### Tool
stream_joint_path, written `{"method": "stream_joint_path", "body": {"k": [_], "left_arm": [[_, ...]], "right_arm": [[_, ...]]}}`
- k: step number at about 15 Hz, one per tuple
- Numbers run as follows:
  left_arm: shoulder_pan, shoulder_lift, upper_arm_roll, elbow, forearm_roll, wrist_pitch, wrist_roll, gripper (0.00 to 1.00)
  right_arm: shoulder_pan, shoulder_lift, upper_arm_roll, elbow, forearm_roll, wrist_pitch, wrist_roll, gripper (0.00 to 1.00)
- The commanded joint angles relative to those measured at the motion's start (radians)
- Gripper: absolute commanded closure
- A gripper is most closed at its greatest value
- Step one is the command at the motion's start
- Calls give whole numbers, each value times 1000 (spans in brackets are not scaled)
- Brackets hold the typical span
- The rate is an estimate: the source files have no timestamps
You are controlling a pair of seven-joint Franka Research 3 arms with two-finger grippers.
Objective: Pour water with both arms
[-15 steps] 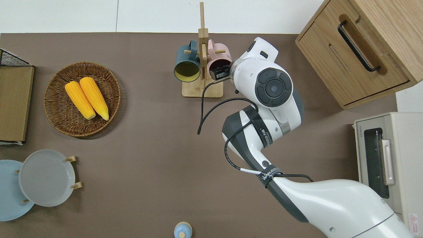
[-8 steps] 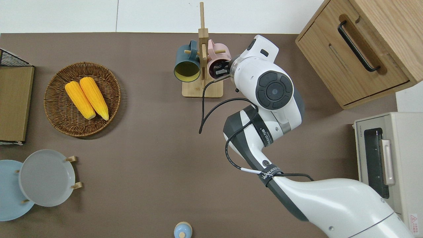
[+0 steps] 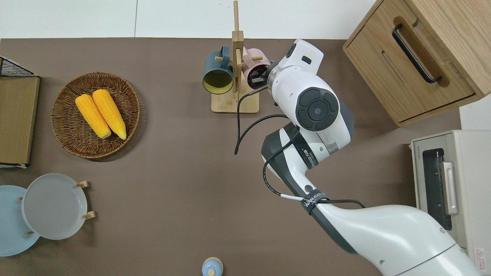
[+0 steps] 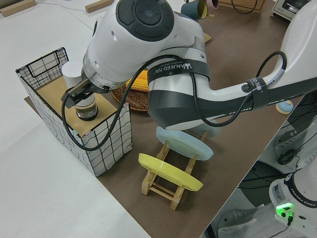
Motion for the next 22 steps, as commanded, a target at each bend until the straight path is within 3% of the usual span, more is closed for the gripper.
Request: {"method": "stream_joint_path", "body": {"k": [1, 5, 13, 14, 16, 18, 20, 22], "left_arm": [[-6, 28, -18, -24, -91, 93, 23, 0], [-3, 56, -24, -22, -146, 129, 61, 0], [-3, 94, -30, -16, -192, 160, 84, 11], [-3, 94, -30, -16, -192, 162, 96, 98], [-3, 94, -30, -16, -192, 162, 102, 473], [-6, 96, -30, -16, -191, 160, 102, 775], [-7, 96, -30, -16, -191, 162, 101, 923], [-7, 96, -30, -16, -191, 160, 101, 923]], "right_arm": [[-13, 16, 8, 14, -28, 25, 10, 860], [-11, 14, 8, 14, -31, 24, 4, 994], [-26, 11, 6, 14, -71, 24, -17, 1000], [-36, 8, 8, 16, -71, 24, -31, 1000], [-48, 0, 8, 14, -70, 19, -43, 1000], [-52, -7, 8, 14, -68, 16, -45, 1000], [-60, -10, 9, 14, -68, 13, -45, 1000], [-62, -15, 9, 14, -65, 13, -45, 1000]]}}
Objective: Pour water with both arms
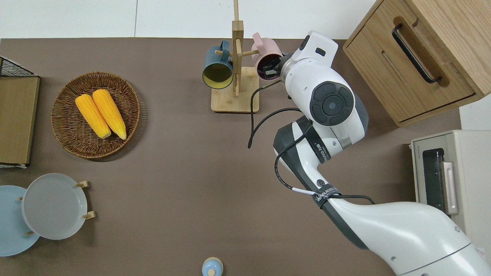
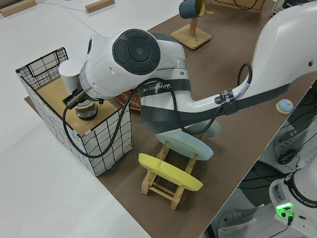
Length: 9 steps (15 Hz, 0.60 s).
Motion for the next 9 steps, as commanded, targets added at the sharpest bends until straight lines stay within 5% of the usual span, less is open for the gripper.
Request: {"method": "stream_joint_path", "body": {"k": [1, 9], "left_arm": [[-7, 4, -1, -3, -26, 21, 25, 923], [-8, -22, 7, 71, -4, -74, -65, 959]], "right_arm": [[-22, -10, 12, 4, -17, 10, -7, 1000], [-65, -61, 22, -4, -11, -49, -29, 1000]]}}
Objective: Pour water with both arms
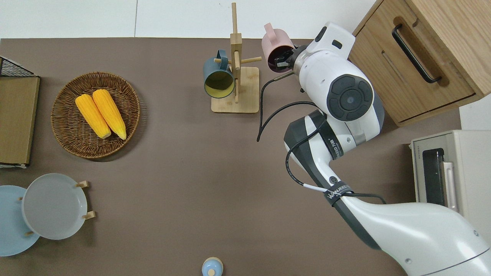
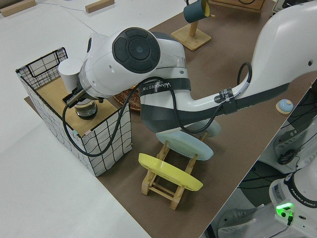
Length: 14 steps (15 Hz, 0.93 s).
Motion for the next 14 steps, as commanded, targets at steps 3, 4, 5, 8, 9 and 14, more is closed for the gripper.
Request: {"method": "stream_joint_path", "body": {"k": [3, 4, 5, 8, 9, 14], "left_arm": [[3, -26, 14, 147, 110, -177, -145, 963], [3, -34, 13, 164, 146, -206, -177, 961], [3, -37, 16, 173, 165, -228, -202, 961], [-3, -67, 16, 195, 203, -273, -239, 961], [-6, -80, 16, 195, 225, -283, -254, 961], [-7, -113, 13, 221, 253, -369, -311, 961]], "right_arm": [[-55, -55, 21, -12, -11, -63, -58, 1000], [-61, -60, 21, -13, -11, -74, -58, 1000], [-68, -66, 21, -13, -11, -81, -60, 1000], [-86, -77, 26, -13, -9, -124, -84, 1000], [-95, -80, 27, -13, -9, -140, -102, 1000], [-150, -109, 96, -12, 77, -328, -173, 1000]]}}
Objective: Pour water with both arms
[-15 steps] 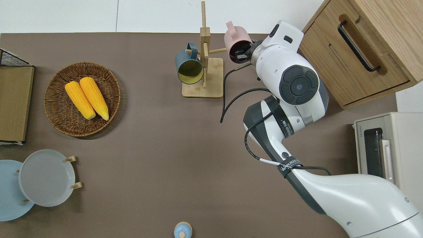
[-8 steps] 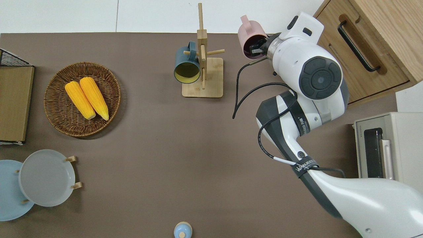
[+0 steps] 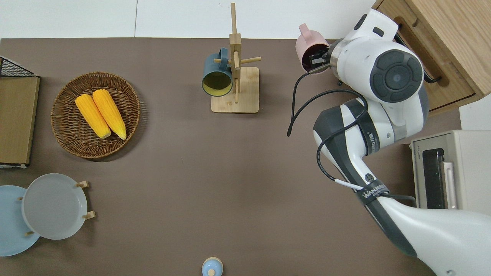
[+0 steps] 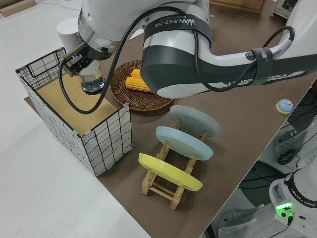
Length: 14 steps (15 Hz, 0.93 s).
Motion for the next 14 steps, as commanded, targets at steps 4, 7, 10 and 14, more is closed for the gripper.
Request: {"method": "stream_joint_path", "body": {"k": [4, 7, 10, 14], "left_arm": [[-7, -61, -2, 36, 32, -64, -64, 963], [-18, -86, -13, 20, 99, -64, -94, 965], [-59, -115, -19, -19, 163, -63, -172, 965], [-136, -176, -21, -118, 265, -23, -278, 967]], "right_arm": [[-40, -71, 57, -12, 109, -352, -148, 1000], [-26, -99, 57, -13, 154, -538, -171, 1000], [-22, -143, 57, -62, 213, -660, -159, 1000], [36, -202, 57, -161, 295, -674, -6, 1000]]}}
